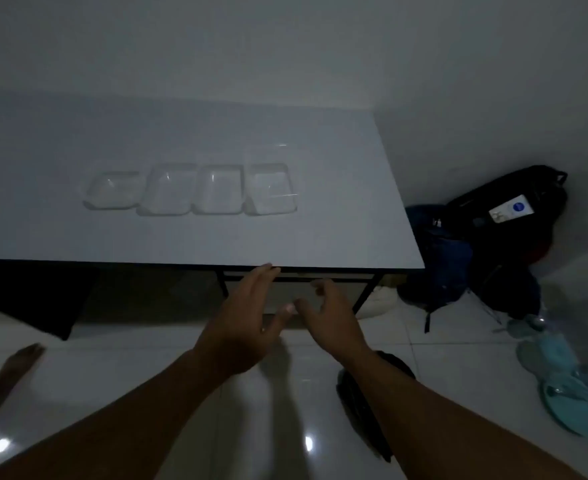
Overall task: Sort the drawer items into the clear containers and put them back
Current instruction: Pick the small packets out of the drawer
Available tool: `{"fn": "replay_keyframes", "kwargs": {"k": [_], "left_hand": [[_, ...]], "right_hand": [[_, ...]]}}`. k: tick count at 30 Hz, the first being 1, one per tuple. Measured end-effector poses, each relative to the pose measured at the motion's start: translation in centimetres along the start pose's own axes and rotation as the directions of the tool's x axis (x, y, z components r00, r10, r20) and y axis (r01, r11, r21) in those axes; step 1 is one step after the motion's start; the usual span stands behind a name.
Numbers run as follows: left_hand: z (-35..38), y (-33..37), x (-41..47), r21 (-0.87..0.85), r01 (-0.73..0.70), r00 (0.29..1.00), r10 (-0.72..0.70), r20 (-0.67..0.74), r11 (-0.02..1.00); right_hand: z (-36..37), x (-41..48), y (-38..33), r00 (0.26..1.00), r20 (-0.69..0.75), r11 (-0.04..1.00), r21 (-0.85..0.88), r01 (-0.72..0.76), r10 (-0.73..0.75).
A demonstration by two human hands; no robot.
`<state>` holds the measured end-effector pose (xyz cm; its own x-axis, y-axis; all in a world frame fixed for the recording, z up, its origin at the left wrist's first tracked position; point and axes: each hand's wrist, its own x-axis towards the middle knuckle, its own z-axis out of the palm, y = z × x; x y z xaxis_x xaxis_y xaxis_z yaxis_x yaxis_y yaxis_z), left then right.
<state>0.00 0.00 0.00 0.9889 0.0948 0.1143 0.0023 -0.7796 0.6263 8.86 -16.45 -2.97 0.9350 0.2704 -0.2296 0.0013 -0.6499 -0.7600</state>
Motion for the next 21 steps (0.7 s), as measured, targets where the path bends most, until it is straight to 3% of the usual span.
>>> {"fn": "replay_keyframes", "kwargs": {"k": [4, 7, 11, 15, 18, 21], "left_hand": [[0.8, -2.5, 1.0, 0.097, -0.021, 1.0, 0.023, -0.021, 0.995], [0.7, -3.7, 2.0, 0.231, 0.01, 0.998, 0.006, -0.068, 0.973], [0.5, -5.0, 2.8, 0.275, 0.06, 0.996, -0.04, -0.079, 0.959], [0.3, -5.6, 3.8, 0.316, 0.077, 0.995, -0.052, -0.089, 0.946], [0.3, -5.7, 4.3, 0.305, 0.068, 0.994, -0.038, -0.103, 0.95], [0.4, -6.1, 4.5, 0.309, 0.055, 0.995, -0.026, -0.097, 0.949]], "right_hand": [[2.2, 4.7, -0.5, 0.987, -0.023, 0.982, 0.104, -0.159, 0.162], [4.2, 7.1, -0.3, 0.974, -0.019, 0.959, 0.182, -0.218, 0.225], [5.2, 8.6, 0.6, 0.949, -0.056, 0.922, 0.261, -0.285, 0.309], [5.7, 10.7, 1.8, 0.929, 0.025, 0.899, 0.244, -0.364, 0.37], [5.9, 11.6, 2.1, 0.932, 0.081, 0.921, 0.149, -0.361, 0.352], [6.0, 11.5, 2.3, 0.935, 0.096, 0.919, 0.172, -0.355, 0.343]]}}
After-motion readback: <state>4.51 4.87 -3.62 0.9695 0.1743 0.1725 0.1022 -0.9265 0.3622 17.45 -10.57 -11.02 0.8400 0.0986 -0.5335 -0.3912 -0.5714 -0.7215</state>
